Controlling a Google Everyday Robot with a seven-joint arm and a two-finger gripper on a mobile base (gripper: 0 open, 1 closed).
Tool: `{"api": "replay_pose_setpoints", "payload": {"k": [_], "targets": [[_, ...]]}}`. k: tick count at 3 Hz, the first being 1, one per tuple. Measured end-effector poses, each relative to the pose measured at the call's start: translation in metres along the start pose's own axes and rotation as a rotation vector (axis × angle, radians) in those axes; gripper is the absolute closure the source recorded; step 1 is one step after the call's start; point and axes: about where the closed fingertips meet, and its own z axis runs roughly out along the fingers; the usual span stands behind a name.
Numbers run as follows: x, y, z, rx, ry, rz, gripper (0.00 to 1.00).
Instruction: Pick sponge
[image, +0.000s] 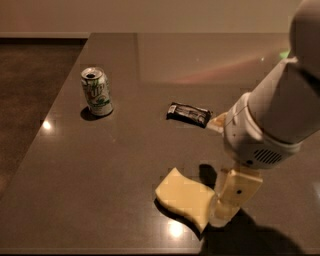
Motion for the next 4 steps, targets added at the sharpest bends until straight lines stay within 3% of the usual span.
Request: {"api": "replay_pose_setpoints", "payload": {"k": [2, 4], "targets": [[-0.017, 0.037, 0.037, -0.092, -0.034, -0.054, 0.00], [-0.015, 0.048, 0.066, -0.118, -0.016, -0.051, 0.02]]}}
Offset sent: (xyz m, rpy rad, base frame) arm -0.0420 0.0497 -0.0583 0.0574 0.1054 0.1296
